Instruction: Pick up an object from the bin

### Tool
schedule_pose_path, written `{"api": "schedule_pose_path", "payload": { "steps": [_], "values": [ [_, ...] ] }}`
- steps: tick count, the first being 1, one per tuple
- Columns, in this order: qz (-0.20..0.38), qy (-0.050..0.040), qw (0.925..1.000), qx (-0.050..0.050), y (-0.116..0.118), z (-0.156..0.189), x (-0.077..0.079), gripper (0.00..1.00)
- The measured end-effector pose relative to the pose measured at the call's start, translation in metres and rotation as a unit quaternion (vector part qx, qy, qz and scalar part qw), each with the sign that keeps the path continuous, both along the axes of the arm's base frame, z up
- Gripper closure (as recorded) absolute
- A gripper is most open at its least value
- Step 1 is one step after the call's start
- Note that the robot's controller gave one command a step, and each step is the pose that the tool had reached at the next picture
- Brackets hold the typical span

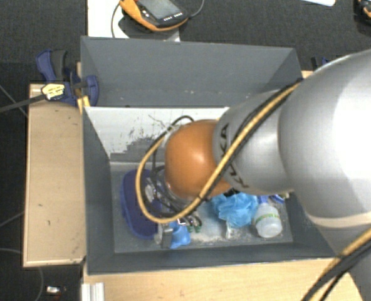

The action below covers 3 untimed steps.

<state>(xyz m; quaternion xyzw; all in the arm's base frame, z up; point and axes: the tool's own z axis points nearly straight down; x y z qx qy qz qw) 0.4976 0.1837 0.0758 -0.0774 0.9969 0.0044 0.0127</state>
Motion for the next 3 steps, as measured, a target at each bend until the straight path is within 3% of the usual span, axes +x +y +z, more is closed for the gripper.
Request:
{"api": "schedule_pose_path", "payload": {
  "steps": [1,3],
  "values": [
    [-0.055,0.0033,0.9985,0.001,0.0012,0.0046,-0.0038,1.00],
    [-0.057,0.0035,0.9983,0.002,0.0013,0.0046,-0.0039,1.00]
  ]
}}
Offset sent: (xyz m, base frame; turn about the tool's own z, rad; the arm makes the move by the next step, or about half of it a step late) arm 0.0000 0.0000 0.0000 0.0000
